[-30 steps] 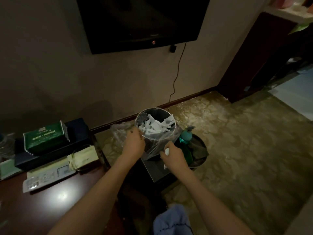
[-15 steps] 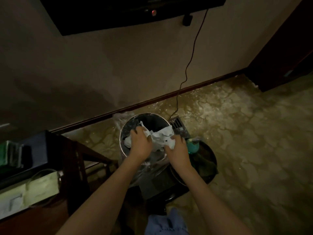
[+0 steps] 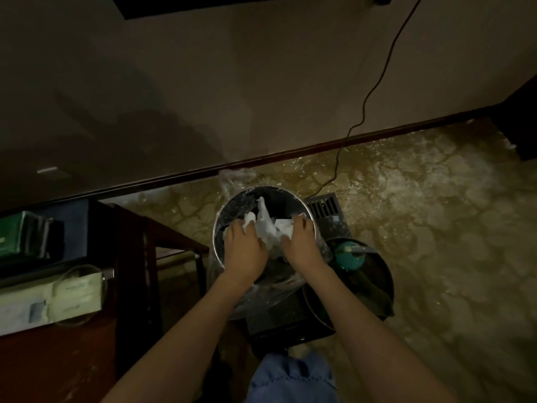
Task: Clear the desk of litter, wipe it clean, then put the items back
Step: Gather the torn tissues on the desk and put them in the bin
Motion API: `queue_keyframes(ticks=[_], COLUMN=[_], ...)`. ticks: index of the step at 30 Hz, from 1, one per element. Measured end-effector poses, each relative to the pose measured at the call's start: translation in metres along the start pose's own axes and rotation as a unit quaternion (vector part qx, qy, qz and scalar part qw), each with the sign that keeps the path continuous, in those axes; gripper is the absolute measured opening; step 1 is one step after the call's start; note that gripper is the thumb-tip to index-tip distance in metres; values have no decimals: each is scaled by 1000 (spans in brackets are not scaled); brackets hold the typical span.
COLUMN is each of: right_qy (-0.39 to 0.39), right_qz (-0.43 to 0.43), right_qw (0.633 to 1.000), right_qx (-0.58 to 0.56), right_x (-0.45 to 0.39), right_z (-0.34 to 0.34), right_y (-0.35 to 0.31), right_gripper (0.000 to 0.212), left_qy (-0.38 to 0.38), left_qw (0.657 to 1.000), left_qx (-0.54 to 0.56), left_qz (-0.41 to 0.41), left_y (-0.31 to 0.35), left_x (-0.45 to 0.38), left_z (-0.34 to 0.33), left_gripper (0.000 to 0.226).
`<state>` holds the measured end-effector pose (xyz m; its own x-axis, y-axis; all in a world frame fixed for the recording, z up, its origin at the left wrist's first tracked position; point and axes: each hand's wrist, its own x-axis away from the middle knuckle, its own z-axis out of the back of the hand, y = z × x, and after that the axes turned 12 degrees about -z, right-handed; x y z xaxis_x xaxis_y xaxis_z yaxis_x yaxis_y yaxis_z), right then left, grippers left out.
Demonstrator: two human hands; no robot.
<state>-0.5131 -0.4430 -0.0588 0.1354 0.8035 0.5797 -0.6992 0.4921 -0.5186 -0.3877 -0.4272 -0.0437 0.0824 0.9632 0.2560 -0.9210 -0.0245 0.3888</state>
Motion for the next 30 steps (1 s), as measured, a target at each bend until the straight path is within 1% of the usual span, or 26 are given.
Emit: queue_keyframes(ticks=[2, 4, 6, 7, 11, 14, 16, 18, 21, 25, 27, 30], right_qy=[-54, -109, -130, -115, 11, 45, 51, 25, -15, -54, -59, -55], right_qz=[-2, -15, -21, -19, -37, -54, -17, 47, 131, 198, 225, 257], right_qw=[998, 991, 985, 985, 985, 977, 974, 974, 959, 944, 938, 917], right_qx=[23, 72, 111, 123, 169, 204, 220, 221, 253, 259, 258, 300], right_x=[-9, -15, -16, -14, 10, 44, 72, 104, 159, 237, 277, 341], right_z=[-6, -9, -7, -5, 3, -5, -24, -48, -84, -136, -167, -218], right_y=[-5, -10, -14, -17, -37, -59, -73, -89, -116, -141, -148, -155], right_gripper=[62, 66, 67, 67, 61, 58, 58, 56, 50, 42, 43, 48], left_qy=[-5, -1, -1, 0, 22, 53, 71, 92, 132, 178, 192, 213], left_qw=[1000, 1000, 1000, 1000, 999, 996, 994, 991, 982, 966, 959, 945], left_qx=[4, -2, -1, 3, 8, 15, 15, 8, 16, 22, 25, 41], left_qz=[1, 0, 5, 13, 47, 71, 83, 98, 131, 186, 209, 246], left_y=[-7, -16, -25, -29, -43, -53, -66, -84, -117, -166, -190, -229], left_x=[6, 12, 19, 23, 45, 70, 94, 123, 174, 262, 312, 391], left_z=[2, 8, 18, 23, 48, 67, 80, 94, 118, 140, 144, 142], left_gripper=[49, 47, 45, 44, 41, 41, 42, 42, 38, 40, 41, 42])
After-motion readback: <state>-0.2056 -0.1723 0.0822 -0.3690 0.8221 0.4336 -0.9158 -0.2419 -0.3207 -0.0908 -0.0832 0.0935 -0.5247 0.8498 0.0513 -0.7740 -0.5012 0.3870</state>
